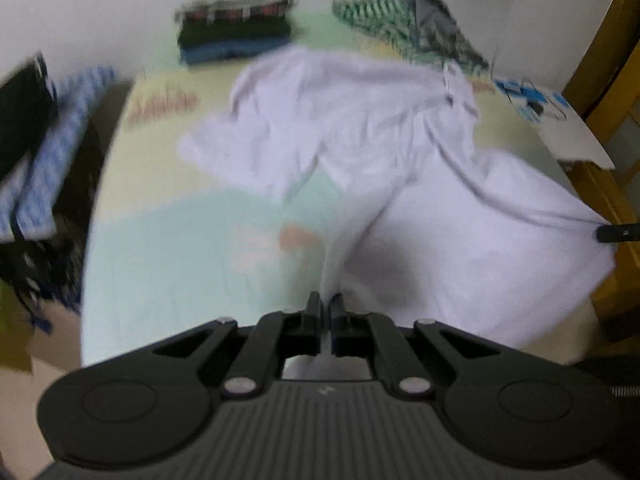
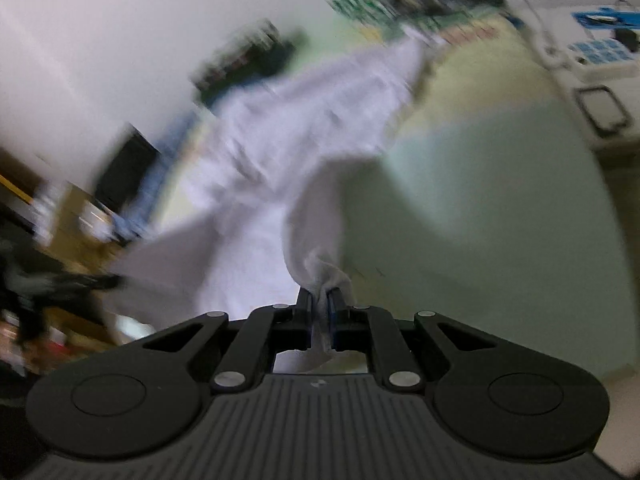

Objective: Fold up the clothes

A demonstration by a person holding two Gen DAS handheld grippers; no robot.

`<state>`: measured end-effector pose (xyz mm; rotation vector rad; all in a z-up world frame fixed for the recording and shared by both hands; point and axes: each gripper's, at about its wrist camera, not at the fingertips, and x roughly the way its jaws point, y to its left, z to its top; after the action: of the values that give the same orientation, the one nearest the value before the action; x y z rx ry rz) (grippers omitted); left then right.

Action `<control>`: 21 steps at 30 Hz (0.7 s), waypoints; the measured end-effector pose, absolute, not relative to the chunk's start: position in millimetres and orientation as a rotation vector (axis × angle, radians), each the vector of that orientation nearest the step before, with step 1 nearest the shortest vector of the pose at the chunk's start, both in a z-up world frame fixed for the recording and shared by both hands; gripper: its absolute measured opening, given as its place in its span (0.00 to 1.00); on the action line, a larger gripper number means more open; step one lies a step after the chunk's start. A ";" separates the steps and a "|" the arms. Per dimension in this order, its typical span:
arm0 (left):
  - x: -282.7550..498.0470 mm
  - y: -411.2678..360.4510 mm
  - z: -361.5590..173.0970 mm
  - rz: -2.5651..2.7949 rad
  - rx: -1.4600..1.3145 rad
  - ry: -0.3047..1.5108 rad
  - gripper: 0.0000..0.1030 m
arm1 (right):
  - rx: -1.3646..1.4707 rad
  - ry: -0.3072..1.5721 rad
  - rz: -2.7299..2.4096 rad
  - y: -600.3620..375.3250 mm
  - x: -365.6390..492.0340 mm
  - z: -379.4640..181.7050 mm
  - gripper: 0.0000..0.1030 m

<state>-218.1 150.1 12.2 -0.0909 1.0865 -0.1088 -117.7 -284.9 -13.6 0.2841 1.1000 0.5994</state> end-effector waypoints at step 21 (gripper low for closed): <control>-223.2 193.1 21.7 -0.249 -0.001 0.969 0.68 | 0.173 1.095 0.313 -262.2 -126.4 -4.6 0.46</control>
<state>-223.2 193.1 21.7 -0.0012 0.9689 -0.2493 -126.4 -262.2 -4.6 0.1733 1.0954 0.3128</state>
